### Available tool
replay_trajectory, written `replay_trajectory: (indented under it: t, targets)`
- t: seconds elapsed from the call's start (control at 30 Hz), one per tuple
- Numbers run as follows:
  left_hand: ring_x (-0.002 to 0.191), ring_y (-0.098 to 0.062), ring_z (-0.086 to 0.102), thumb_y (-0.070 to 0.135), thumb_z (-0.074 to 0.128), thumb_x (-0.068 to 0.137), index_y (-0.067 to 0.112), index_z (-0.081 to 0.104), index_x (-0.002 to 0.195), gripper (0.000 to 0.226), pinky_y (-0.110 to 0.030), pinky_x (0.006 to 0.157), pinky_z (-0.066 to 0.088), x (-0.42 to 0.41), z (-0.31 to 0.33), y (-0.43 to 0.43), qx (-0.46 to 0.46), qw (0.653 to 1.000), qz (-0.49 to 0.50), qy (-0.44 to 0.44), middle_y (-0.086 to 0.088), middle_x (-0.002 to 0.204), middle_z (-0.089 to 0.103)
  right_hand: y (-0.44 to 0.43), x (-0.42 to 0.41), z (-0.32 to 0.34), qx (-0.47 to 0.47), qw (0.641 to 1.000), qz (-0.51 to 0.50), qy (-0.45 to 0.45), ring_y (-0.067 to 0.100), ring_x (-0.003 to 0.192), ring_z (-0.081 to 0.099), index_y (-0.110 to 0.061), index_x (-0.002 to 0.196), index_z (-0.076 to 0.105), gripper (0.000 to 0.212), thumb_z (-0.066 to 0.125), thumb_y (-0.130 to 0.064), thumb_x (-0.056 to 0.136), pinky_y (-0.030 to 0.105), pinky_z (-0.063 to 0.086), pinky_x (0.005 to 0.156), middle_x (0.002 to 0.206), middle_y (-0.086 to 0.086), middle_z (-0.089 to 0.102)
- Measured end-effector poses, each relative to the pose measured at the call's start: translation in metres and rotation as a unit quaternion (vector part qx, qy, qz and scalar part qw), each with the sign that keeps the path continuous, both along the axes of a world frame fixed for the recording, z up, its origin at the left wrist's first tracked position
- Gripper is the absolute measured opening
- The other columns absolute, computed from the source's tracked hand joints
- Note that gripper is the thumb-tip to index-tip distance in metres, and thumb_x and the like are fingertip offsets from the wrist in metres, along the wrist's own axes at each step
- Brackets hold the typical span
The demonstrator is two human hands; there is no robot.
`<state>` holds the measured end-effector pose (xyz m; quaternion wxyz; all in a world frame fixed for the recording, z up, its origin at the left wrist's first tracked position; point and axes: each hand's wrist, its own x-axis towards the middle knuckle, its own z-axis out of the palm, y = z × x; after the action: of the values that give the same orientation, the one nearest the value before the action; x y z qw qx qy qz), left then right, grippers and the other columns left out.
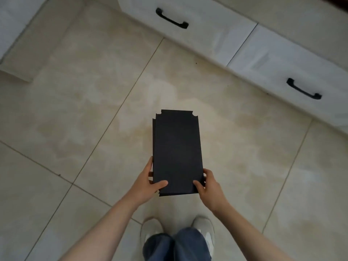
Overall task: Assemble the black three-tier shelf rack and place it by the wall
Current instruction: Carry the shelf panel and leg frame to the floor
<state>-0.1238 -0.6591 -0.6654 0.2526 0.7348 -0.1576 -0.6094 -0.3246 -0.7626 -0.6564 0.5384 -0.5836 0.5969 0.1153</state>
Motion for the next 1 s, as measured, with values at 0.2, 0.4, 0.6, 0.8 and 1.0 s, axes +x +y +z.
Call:
replay_trajectory:
  t: [0.2,0.4,0.6,0.8,1.0]
  targets:
    - [0.108,-0.016,0.064,0.017,0.075,0.091,0.039,0.008,0.159,0.098,-0.017,0.072,0.058,0.006,-0.063,-0.014,0.011,1.0,-0.004,-0.004,0.014,0.118,0.054,-0.01,0.009,-0.065,0.001,1.0,-0.016,0.008,0.018,0.103,0.063,-0.013,0.142,0.036,0.047,0.056,-0.018,0.1,0.023,0.049,0.084,0.126,0.006,0.063]
    - [0.127,-0.021,0.053,0.014,0.074,0.092,0.036,0.007,0.161,0.098,-0.042,0.1,0.055,0.0,-0.088,-0.016,0.015,0.999,-0.031,-0.042,0.009,0.139,0.047,-0.009,0.004,-0.099,0.005,1.0,-0.026,0.012,0.005,0.087,0.057,-0.016,0.141,0.036,0.049,0.06,-0.016,0.098,0.005,0.047,0.063,0.117,0.002,0.063]
    - [0.139,-0.024,0.046,0.005,0.068,0.095,0.029,0.005,0.16,0.094,-0.035,0.111,0.041,-0.008,-0.102,-0.009,0.017,0.991,-0.085,-0.099,0.002,0.154,0.044,-0.001,0.007,-0.118,0.012,0.999,0.012,0.042,0.023,0.111,0.064,-0.013,0.144,0.033,0.056,0.062,-0.021,0.097,0.019,0.05,0.079,0.128,0.009,0.063]
    - [0.138,-0.024,0.047,-0.001,0.06,0.097,0.021,0.011,0.16,0.084,-0.028,0.109,0.04,-0.008,-0.105,-0.01,0.047,0.988,-0.116,-0.087,-0.007,0.155,0.043,-0.004,0.004,-0.119,0.024,0.997,0.04,0.061,0.028,0.116,0.061,-0.012,0.147,0.03,0.055,0.058,-0.015,0.099,0.032,0.051,0.09,0.133,0.013,0.06]
    - [0.121,-0.01,0.045,0.006,0.057,0.1,0.015,0.024,0.158,0.067,-0.01,0.098,0.03,-0.001,-0.064,-0.009,0.048,0.981,-0.158,-0.104,-0.007,0.149,0.047,-0.016,-0.002,-0.074,-0.002,0.988,0.105,0.115,0.029,0.115,0.061,-0.011,0.145,0.036,0.046,0.048,-0.025,0.104,0.035,0.05,0.09,0.135,0.012,0.058]
